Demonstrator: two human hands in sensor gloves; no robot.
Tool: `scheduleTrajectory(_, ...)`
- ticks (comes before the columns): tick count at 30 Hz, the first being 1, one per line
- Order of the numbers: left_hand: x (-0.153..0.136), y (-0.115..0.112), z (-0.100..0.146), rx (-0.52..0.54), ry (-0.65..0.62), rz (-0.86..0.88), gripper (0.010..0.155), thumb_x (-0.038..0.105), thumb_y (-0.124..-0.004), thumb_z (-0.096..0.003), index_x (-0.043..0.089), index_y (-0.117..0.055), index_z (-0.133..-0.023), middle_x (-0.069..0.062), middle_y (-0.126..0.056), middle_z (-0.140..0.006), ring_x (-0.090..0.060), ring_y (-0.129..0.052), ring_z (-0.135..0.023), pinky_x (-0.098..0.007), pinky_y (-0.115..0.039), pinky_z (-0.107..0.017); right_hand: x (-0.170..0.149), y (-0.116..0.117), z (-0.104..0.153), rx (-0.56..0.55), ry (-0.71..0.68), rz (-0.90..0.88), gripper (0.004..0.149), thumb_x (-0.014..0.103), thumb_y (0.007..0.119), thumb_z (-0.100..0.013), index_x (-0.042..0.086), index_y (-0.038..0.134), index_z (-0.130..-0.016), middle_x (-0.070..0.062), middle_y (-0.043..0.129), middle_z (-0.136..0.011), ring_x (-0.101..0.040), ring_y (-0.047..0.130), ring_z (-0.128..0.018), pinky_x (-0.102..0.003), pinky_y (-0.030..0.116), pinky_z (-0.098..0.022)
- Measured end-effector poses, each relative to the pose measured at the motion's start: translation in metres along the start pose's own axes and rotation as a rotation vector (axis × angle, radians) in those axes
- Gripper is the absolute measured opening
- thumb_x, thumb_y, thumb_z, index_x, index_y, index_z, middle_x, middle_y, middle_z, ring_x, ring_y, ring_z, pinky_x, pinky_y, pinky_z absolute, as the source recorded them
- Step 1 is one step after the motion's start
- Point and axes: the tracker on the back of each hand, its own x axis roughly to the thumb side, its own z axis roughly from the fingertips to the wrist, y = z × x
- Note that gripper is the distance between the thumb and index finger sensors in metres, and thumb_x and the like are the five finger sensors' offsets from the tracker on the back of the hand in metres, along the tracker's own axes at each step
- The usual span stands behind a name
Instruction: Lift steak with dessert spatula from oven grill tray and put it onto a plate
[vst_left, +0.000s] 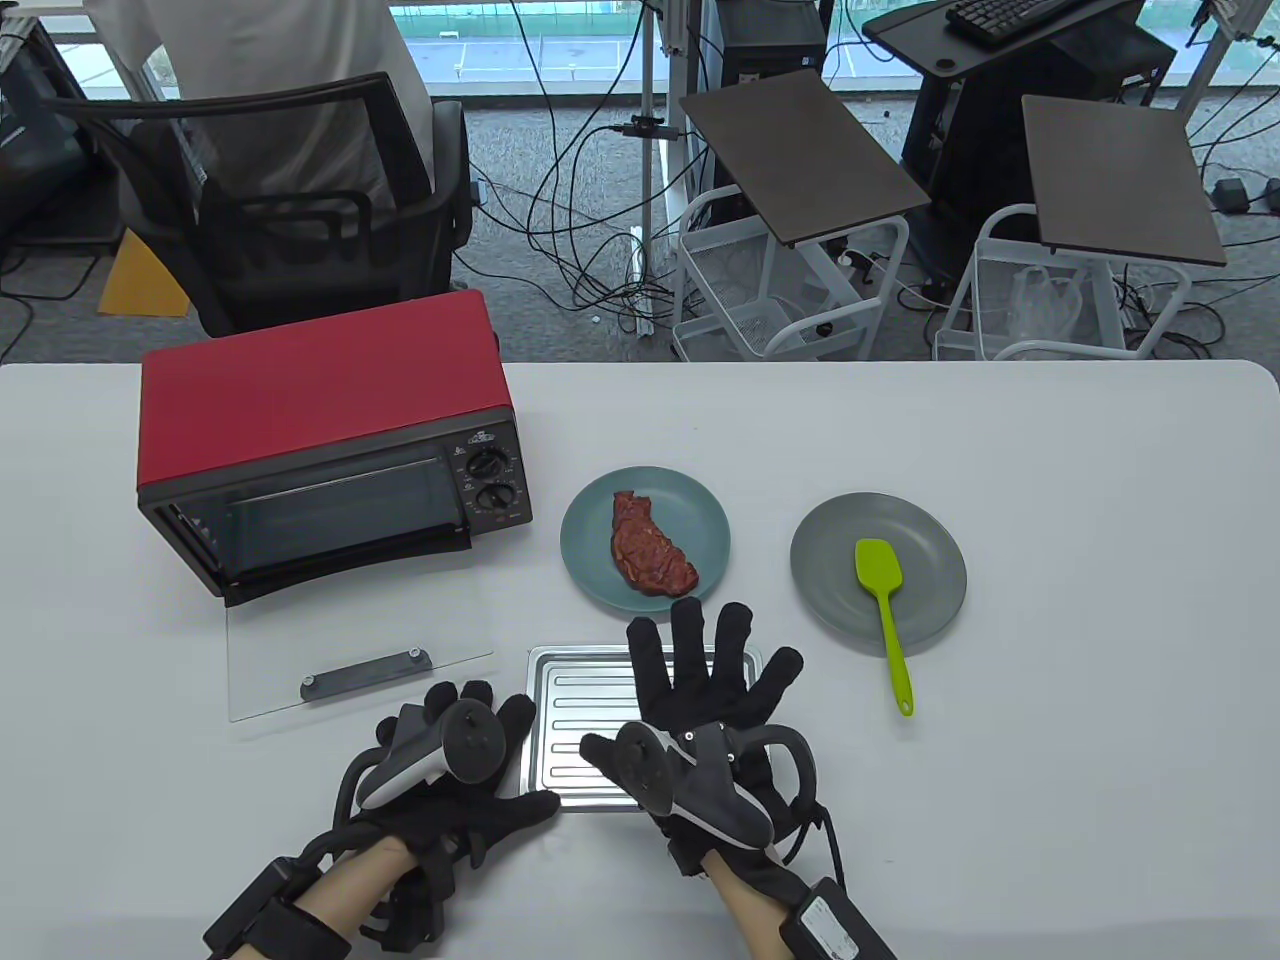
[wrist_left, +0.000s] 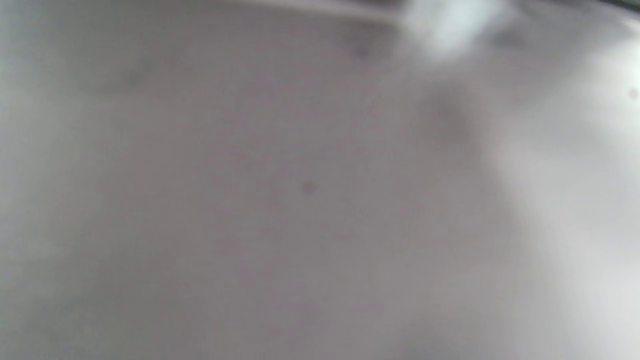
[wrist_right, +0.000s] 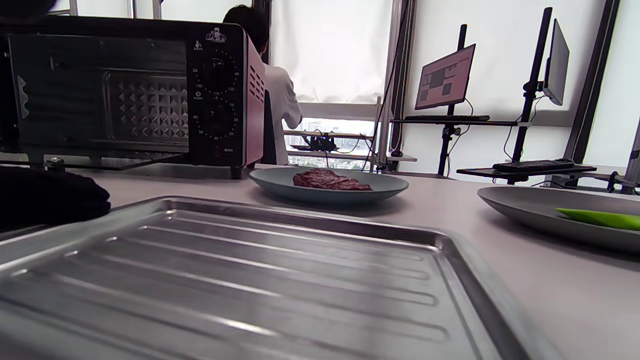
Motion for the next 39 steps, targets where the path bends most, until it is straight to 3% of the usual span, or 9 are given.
scheduleTrajectory(19,-0.001,0.004,0.002,0.037,0.001,-0.009,0.098,0.092,-0.055,-0.0334,0.05,0.003,-0.101,0.009,0.015,-0.113,-0.033,0.014,-0.11,-0.074,-0.006,-0.071,-0.002,0.008,0.0,0.005,-0.011,0.006,0.102,0.083,0.051,-0.043,0.02,0.014,-0.115,-0.017,0.006,-0.119,-0.056,0.003,-0.103,-0.088,0.016,-0.06)
scheduleTrajectory(26,-0.001,0.019,0.019,0.188,-0.051,0.071,0.096,0.09,-0.061,-0.032,0.047,-0.018,-0.106,0.004,-0.016,-0.121,-0.037,-0.018,-0.117,-0.075,-0.031,-0.075,-0.005,0.007,0.002,0.014,0.003,-0.018,0.103,0.083,0.051,-0.043,0.02,0.014,-0.115,-0.017,0.007,-0.119,-0.056,0.004,-0.104,-0.088,0.017,-0.06)
scheduleTrajectory(31,-0.003,0.04,0.043,0.358,-0.055,0.008,0.1,0.092,-0.063,-0.0306,0.047,-0.013,-0.104,0.002,-0.023,-0.121,-0.039,-0.033,-0.117,-0.074,-0.042,-0.074,-0.005,0.0,0.003,0.023,0.012,-0.042,0.102,0.084,0.051,-0.044,0.021,0.013,-0.115,-0.017,0.009,-0.12,-0.056,0.013,-0.105,-0.088,0.019,-0.061)
scheduleTrajectory(35,-0.015,0.066,0.065,0.462,0.015,-0.042,0.103,0.093,-0.065,-0.0292,0.049,-0.008,-0.103,0.004,-0.02,-0.122,-0.038,-0.029,-0.119,-0.074,-0.04,-0.075,-0.006,-0.001,0.005,0.014,0.015,-0.04,0.102,0.084,0.051,-0.044,0.02,0.014,-0.115,-0.017,0.01,-0.12,-0.056,0.015,-0.105,-0.088,0.021,-0.061)
scheduleTrajectory(39,-0.044,0.091,0.08,0.495,0.093,0.068,0.103,0.091,-0.067,-0.0287,0.051,-0.008,-0.103,0.006,-0.018,-0.123,-0.037,-0.024,-0.12,-0.075,-0.036,-0.077,-0.006,0.0,0.005,0.018,0.014,-0.044,0.103,0.084,0.051,-0.044,0.02,0.013,-0.115,-0.017,0.009,-0.12,-0.056,0.014,-0.105,-0.088,0.021,-0.061)
